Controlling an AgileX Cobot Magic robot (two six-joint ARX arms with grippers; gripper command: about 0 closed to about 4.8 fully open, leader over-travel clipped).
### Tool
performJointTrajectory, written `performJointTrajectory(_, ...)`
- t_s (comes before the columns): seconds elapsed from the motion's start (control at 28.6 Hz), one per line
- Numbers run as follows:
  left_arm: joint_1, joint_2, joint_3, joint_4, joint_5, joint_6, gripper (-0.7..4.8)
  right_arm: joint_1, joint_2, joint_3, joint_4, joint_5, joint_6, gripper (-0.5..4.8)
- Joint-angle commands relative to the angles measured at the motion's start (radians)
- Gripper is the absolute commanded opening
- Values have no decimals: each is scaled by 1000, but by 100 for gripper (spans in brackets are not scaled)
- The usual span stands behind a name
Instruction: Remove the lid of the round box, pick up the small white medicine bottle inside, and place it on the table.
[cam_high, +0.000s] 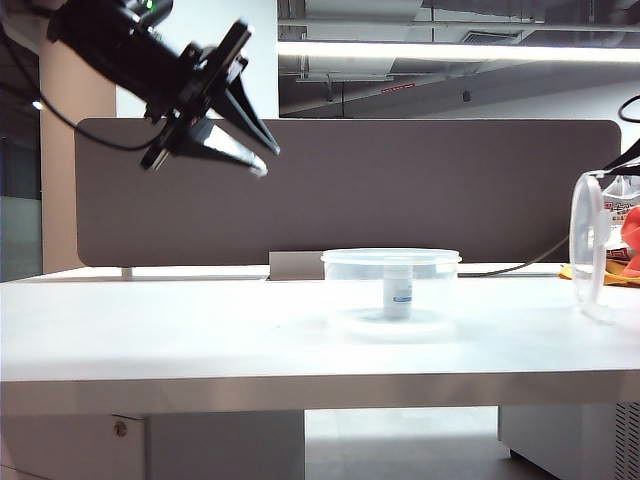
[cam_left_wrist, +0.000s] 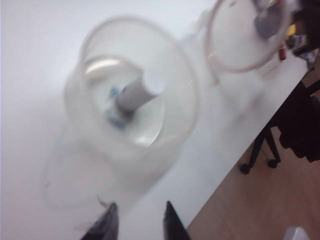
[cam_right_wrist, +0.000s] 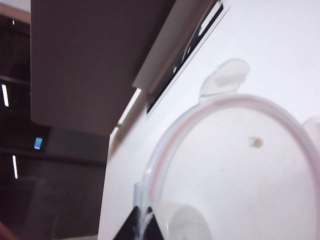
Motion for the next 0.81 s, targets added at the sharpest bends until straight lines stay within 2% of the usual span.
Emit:
performJointTrajectory(0.04,0,-4,29,-23,-5,8,120,19,-3,3,-8,12,-13,12)
performJointTrajectory(0.11,0,-4,37,-29,-4,8,120,23,-3,3,-8,17,-13,71)
performJointTrajectory(0.14,0,-4,40,-35,-4,9,120,27,-3,3,-8,17,-13,81)
performJointTrajectory(0.53,0,-4,42,-66,-8,33,121,78,-1,2,0,73,-21,123)
performJointTrajectory(0.7,-2,-4,47,-63,-11,33,121,81,-1,2,8,77,-20,213)
performJointTrajectory(0.81,-4,-3,49,-57,-16,33,120,81,-1,3,17,63,-19,211)
